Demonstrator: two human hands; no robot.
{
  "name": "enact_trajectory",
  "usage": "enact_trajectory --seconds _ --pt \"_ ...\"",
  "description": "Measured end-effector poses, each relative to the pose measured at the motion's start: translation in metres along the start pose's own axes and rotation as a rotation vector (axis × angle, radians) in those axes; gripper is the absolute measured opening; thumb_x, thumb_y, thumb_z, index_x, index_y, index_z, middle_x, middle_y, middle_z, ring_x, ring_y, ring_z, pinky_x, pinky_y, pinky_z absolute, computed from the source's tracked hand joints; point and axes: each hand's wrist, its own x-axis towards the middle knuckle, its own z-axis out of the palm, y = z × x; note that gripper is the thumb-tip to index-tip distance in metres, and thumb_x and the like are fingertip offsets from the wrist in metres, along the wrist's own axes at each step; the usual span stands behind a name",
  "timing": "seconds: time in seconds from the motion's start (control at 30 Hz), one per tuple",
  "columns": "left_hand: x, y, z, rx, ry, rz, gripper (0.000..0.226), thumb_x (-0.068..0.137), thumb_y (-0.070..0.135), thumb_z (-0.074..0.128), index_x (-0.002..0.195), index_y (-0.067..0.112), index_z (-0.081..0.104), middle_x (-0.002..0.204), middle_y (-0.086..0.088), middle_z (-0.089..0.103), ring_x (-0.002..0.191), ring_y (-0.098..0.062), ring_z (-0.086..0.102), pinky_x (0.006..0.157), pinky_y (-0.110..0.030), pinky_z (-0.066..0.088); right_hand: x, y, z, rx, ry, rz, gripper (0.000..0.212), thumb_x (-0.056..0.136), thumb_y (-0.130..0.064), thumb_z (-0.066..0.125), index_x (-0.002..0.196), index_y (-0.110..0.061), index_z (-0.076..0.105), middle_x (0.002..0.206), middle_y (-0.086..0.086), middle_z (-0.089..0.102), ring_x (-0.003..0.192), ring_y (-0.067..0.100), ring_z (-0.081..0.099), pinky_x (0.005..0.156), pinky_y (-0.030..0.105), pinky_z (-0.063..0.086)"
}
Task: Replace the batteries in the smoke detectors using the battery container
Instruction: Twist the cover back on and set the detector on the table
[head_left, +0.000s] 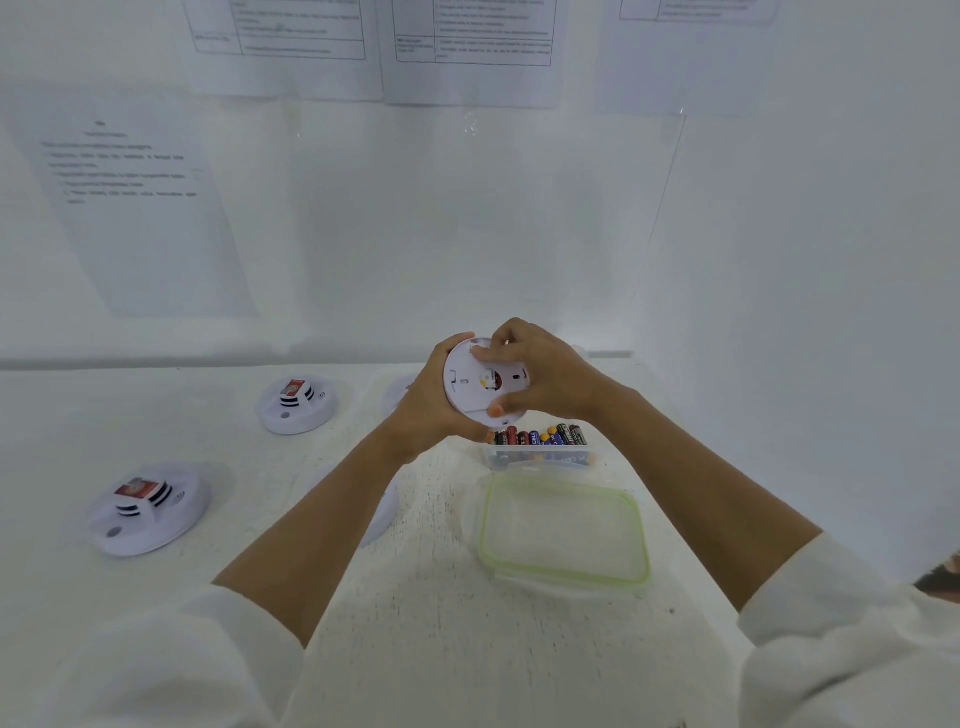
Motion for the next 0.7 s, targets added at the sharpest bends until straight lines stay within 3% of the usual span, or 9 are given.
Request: enact_trajectory --seconds 0.3,0.43,0.7 --pt "-0.002 -0.001 0.004 0.008 0.043 0.022 0.108 0.040 0.018 0.083 0.135 0.017 0.033 0.125 0.005 0.048 0.111 -0.008 0.053 0.080 -0.026 0.054 -0.005 0.000 0.009 0.071 0.043 0.045 0.062 0.076 -0.029 0.074 0.132 -0.017 0.050 0.106 -0.003 0.036 0.101 0.011 0.032 0.085 0.020 0.031" --pt "0.001 -0.002 0.006 -0.001 0.073 0.028 0.102 0.045 0.000 0.080 0.134 0.014 0.032 0.123 0.006 0.048 0.104 0.003 0.054 0.075 -0.017 0.051 -0.005 -0.001 0.011 0.161 0.103 0.082 0.065 0.074 -0.028 0.075 0.133 -0.015 0.049 0.105 -0.002 0.036 0.100 0.012 0.033 0.086 0.020 0.030" --pt "-0.001 -0.001 0.007 0.019 0.081 0.042 0.101 0.046 -0.003 0.078 0.134 0.010 0.032 0.120 0.008 0.049 0.101 0.005 0.055 0.074 -0.017 0.051 -0.007 -0.002 0.010 0.214 0.082 0.114 0.067 0.075 -0.027 0.075 0.135 -0.016 0.046 0.106 -0.002 0.036 0.101 0.011 0.034 0.086 0.018 0.027"
